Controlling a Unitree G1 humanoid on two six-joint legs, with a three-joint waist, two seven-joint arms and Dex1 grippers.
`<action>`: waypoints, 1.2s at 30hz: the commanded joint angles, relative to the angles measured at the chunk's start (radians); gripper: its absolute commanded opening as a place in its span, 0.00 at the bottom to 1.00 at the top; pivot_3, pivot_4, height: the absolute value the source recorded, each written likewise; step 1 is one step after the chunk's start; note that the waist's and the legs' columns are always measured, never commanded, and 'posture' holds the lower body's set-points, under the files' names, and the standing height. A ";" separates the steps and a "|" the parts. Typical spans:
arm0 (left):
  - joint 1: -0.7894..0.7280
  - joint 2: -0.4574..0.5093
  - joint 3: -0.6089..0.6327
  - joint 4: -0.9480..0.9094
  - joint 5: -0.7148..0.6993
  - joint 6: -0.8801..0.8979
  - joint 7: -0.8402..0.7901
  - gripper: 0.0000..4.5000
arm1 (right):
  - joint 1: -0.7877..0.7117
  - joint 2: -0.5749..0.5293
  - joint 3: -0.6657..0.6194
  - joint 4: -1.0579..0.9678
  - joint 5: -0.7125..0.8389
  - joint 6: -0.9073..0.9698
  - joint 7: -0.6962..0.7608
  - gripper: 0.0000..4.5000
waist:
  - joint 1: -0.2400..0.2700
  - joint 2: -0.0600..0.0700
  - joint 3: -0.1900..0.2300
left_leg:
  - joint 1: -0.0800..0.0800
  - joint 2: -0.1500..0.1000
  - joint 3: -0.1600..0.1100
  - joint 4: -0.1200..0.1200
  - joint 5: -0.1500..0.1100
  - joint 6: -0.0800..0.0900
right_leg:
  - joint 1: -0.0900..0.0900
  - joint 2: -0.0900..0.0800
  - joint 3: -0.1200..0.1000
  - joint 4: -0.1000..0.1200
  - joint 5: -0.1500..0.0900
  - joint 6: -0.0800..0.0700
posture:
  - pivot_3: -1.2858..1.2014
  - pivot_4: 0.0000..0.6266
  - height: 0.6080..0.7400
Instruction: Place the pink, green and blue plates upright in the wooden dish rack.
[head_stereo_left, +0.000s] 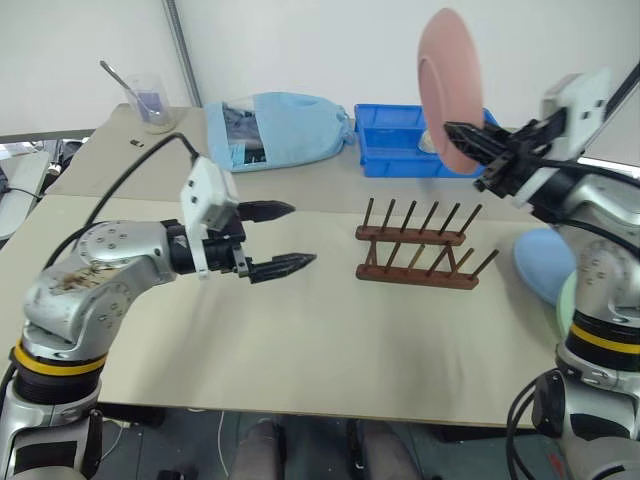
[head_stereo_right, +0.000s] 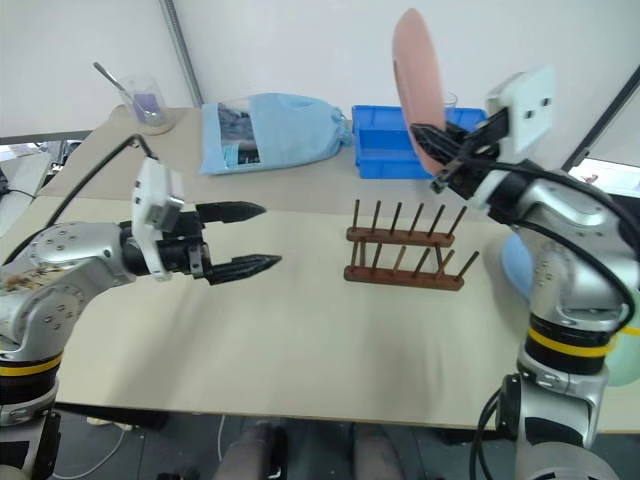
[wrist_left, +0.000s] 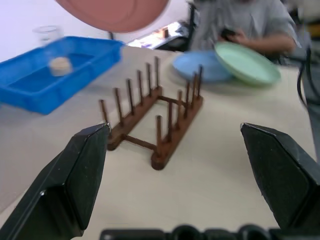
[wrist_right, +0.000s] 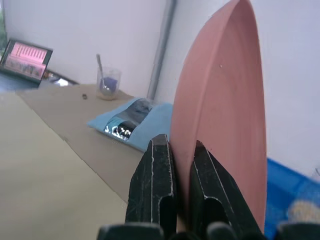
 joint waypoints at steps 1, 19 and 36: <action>-0.040 0.005 -0.004 0.014 0.022 -0.059 -0.073 0.99 | 0.011 -0.035 -0.129 -0.098 0.132 0.115 -0.061 0.00 | -0.003 0.001 0.000 | 0.000 0.000 0.000 0.000 0.000 0.000 | 0.000 0.001 0.000 0.000 0.000 0.000 | 0.52 0.24 0.67; -0.151 -0.058 -0.094 0.128 0.136 -0.112 -0.185 0.99 | 0.086 -0.133 -0.316 -0.063 0.436 0.249 -0.250 0.00 | -0.002 0.003 0.002 | -0.001 -0.001 -0.001 0.001 0.000 0.003 | 0.001 0.000 0.001 -0.001 -0.003 0.011 | 0.52 0.24 0.67; -0.158 -0.069 -0.104 0.095 0.111 -0.110 -0.286 0.99 | 0.382 -0.217 -0.448 -0.001 0.742 0.303 -0.305 0.00 | -0.003 0.003 0.002 | -0.001 -0.001 -0.001 0.002 0.000 0.004 | 0.002 0.000 0.002 -0.001 -0.005 0.013 | 0.52 0.24 0.67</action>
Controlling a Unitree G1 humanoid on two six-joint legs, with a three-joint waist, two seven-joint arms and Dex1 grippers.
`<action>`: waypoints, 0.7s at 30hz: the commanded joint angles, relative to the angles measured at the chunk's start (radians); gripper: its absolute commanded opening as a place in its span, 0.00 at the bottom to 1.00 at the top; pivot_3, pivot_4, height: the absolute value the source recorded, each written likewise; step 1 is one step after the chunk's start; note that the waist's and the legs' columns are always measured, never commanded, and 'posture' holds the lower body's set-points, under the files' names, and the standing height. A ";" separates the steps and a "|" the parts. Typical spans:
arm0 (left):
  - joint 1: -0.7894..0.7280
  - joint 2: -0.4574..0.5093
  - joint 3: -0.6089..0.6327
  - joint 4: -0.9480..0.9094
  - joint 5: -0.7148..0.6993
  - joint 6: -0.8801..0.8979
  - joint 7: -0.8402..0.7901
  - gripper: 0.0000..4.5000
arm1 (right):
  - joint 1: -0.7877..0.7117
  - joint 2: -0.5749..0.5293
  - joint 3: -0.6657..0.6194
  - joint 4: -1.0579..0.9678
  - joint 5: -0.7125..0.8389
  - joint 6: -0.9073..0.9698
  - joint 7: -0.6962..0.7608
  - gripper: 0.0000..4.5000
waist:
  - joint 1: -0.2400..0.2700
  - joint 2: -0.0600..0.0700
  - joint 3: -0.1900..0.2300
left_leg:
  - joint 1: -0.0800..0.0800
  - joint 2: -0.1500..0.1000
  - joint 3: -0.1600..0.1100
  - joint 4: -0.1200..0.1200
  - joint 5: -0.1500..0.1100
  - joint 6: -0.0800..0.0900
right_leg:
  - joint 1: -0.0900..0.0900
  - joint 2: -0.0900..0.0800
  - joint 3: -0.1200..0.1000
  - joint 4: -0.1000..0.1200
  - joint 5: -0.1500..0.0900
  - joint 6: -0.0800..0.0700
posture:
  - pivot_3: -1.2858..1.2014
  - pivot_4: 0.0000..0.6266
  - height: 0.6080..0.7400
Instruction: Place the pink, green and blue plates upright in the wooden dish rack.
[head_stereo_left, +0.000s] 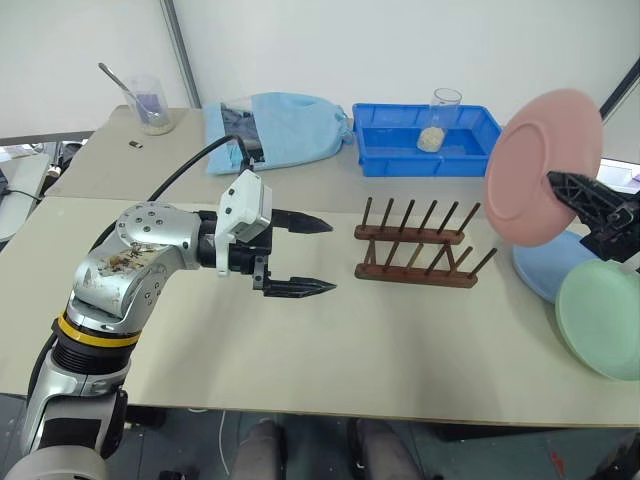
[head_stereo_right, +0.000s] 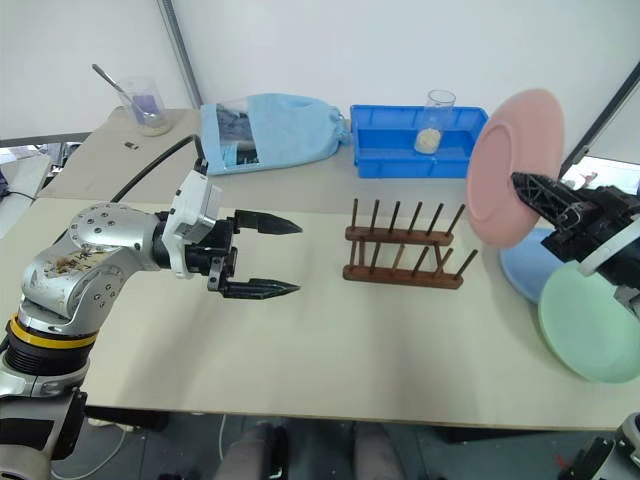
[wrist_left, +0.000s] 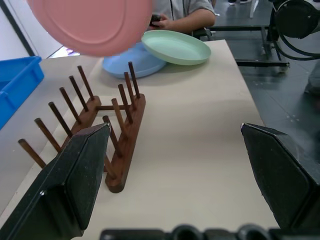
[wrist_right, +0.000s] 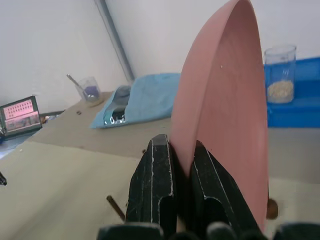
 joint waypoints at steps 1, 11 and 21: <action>-0.029 -0.007 0.008 -0.014 -0.009 -0.018 -0.014 0.99 | 0.029 -0.036 -0.029 0.009 0.037 -0.031 0.024 0.00 | 0.000 0.000 0.000 | 0.000 0.000 0.000 0.000 0.000 0.000 | 0.000 0.000 0.000 0.000 0.000 0.000 | 0.52 0.24 0.67; -0.023 -0.022 0.010 -0.019 -0.001 -0.013 -0.003 0.99 | 0.004 -0.066 0.012 0.051 0.086 -0.092 0.019 0.00 | -0.003 0.001 0.000 | 0.001 0.000 0.000 0.000 0.000 0.000 | 0.000 0.000 0.001 0.000 0.000 0.000 | 0.52 0.24 0.67; -0.018 -0.036 0.007 -0.027 0.004 -0.011 0.016 0.99 | -0.016 -0.089 0.037 0.046 0.193 -0.083 -0.069 0.00 | 0.002 0.001 0.000 | 0.000 0.000 0.000 0.000 0.000 0.000 | 0.000 0.001 0.001 0.000 0.000 0.001 | 0.52 0.24 0.67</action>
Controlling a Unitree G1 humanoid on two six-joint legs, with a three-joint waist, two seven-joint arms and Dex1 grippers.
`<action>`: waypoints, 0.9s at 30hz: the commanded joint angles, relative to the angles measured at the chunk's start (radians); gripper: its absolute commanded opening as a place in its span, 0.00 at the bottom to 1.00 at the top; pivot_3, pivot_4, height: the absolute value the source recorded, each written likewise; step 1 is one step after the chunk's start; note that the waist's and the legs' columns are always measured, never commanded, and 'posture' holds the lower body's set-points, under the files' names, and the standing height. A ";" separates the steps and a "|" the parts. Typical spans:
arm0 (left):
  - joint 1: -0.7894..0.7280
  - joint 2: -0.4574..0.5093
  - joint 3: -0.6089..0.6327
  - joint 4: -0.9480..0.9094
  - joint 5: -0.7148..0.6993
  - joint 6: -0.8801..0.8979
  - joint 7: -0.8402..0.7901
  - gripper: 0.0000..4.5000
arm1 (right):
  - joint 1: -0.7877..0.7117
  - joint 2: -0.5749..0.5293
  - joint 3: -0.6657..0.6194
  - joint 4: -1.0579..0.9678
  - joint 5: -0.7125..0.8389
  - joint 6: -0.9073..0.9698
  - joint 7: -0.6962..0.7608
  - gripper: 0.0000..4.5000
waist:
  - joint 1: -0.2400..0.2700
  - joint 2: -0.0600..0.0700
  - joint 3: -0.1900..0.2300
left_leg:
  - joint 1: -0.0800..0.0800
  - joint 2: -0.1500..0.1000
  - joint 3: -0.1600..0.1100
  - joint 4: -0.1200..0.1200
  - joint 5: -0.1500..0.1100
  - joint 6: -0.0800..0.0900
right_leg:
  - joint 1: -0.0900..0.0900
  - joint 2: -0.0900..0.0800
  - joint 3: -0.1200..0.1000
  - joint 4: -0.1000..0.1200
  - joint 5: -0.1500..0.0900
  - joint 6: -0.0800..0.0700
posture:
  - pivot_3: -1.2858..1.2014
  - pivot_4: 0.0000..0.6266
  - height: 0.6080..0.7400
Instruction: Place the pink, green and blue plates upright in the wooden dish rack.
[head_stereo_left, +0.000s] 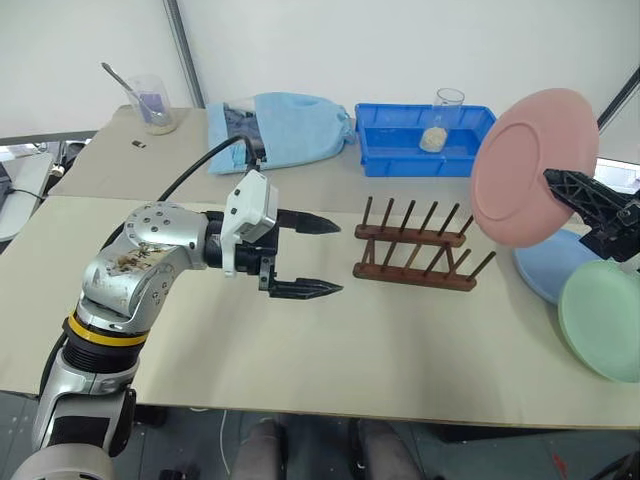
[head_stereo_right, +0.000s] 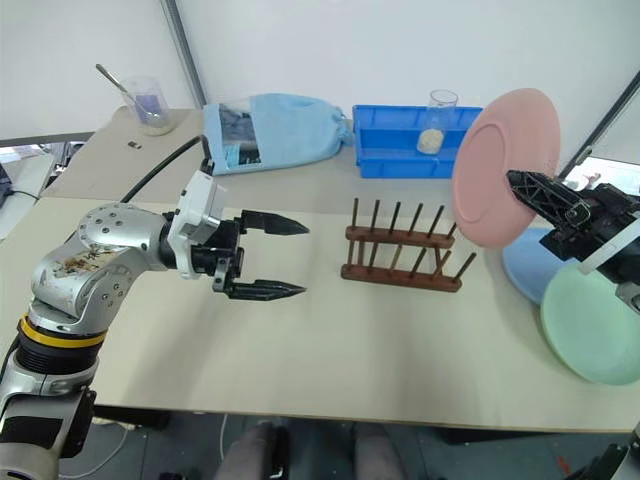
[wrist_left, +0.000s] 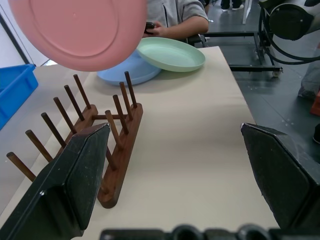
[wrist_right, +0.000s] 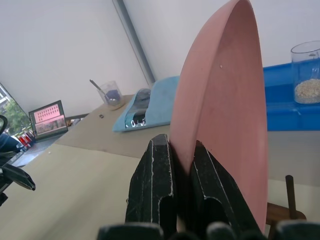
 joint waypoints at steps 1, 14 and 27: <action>-0.017 -0.003 0.008 -0.027 0.001 -0.012 0.011 0.99 | 0.008 -0.029 -0.016 -0.024 0.051 -0.020 -0.035 0.00 | 0.000 0.000 0.000 | 0.000 0.000 0.000 0.000 0.000 0.000 | 0.000 0.000 0.000 0.000 0.000 0.000 | 0.52 0.24 0.67; -0.023 -0.034 0.017 -0.021 -0.013 -0.008 0.033 0.99 | 0.012 -0.025 0.068 -0.005 0.026 -0.059 -0.103 0.00 | -0.002 0.000 0.000 | 0.000 0.000 0.000 0.000 0.000 0.000 | 0.000 0.000 0.000 0.000 0.000 0.000 | 0.52 0.24 0.67; -0.004 -0.043 0.016 -0.041 -0.007 -0.012 0.060 1.00 | -0.087 -0.027 0.190 0.103 -0.075 -0.050 -0.134 0.16 | -0.001 0.000 0.000 | 0.000 0.000 0.000 0.000 0.000 0.000 | 0.000 0.000 0.001 0.000 0.000 0.000 | 0.52 0.24 0.67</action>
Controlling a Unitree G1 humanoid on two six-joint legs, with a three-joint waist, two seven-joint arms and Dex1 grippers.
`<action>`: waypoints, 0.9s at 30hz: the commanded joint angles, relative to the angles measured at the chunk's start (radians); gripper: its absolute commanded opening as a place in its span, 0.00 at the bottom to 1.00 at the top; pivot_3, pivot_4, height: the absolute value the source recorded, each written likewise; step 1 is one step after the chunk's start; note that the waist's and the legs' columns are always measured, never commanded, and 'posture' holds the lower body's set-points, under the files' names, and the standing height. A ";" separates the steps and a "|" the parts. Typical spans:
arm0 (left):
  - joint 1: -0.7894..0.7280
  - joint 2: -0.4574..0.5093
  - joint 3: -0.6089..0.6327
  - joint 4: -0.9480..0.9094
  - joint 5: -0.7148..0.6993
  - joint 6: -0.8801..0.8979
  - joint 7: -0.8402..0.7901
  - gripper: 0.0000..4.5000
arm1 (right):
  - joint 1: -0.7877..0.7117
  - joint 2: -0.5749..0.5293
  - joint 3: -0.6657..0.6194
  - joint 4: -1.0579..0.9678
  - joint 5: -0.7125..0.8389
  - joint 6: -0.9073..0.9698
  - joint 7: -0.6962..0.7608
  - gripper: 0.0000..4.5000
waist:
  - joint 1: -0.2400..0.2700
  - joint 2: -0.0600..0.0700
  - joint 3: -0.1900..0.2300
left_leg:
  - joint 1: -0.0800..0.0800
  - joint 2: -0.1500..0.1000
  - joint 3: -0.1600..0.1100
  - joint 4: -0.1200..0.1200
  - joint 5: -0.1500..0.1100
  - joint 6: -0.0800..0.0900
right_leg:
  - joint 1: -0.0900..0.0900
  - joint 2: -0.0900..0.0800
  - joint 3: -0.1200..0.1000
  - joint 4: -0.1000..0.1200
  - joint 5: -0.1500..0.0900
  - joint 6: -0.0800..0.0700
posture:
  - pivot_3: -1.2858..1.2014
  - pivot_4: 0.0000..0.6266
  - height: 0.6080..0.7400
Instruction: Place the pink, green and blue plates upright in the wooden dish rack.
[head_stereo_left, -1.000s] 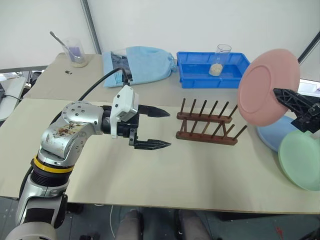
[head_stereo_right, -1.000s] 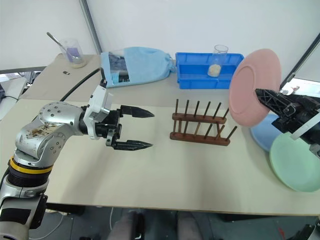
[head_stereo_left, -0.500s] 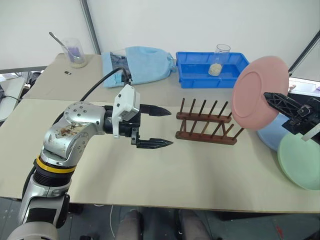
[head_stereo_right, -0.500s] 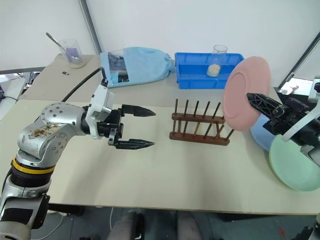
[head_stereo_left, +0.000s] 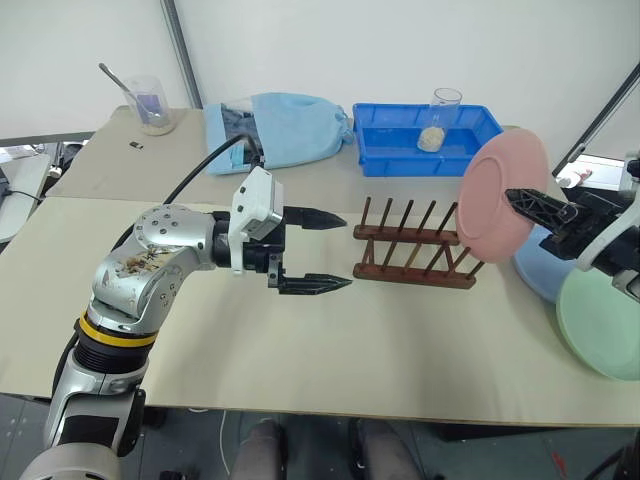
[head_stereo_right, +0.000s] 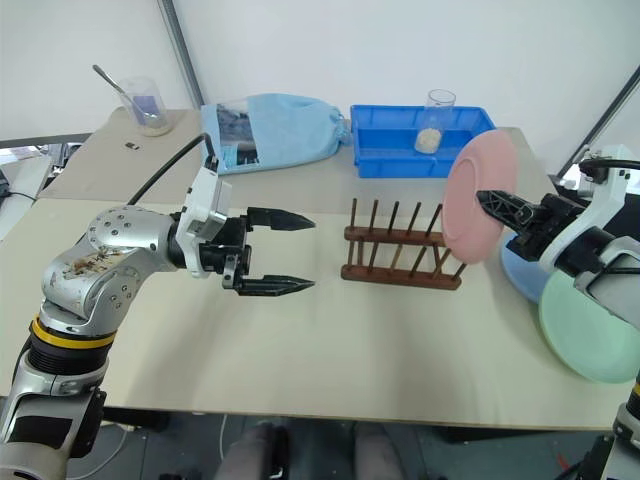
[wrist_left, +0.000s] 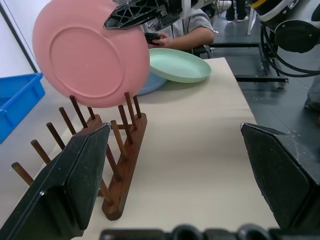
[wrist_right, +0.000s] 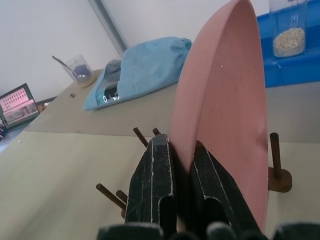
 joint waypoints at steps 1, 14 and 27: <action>-0.004 -0.002 0.015 -0.038 -0.007 -0.013 0.011 1.00 | -0.039 -0.011 -0.006 0.004 -0.020 -0.021 -0.014 0.21 | 0.000 0.000 0.000 | 0.000 0.000 0.000 0.000 0.000 0.000 | 0.000 0.000 0.000 0.000 0.000 0.000 | 0.52 0.24 0.67; -0.010 -0.036 -0.024 -0.004 0.009 -0.031 -0.007 1.00 | 0.028 -0.195 -0.099 -0.088 -0.283 -0.115 0.122 0.99 | 0.013 0.001 0.000 | -0.001 -0.001 0.000 0.000 0.000 0.000 | 0.000 -0.001 0.000 0.000 0.000 0.000 | 0.52 0.24 0.67; -0.036 -0.128 -0.126 0.029 0.063 -0.136 -0.079 1.00 | 0.806 -0.059 -0.204 -0.444 -0.814 -0.275 0.250 0.99 | 0.014 0.004 -0.001 | -0.001 -0.001 0.000 0.003 -0.001 0.001 | 0.001 -0.001 0.001 -0.002 -0.002 -0.002 | 0.52 0.24 0.67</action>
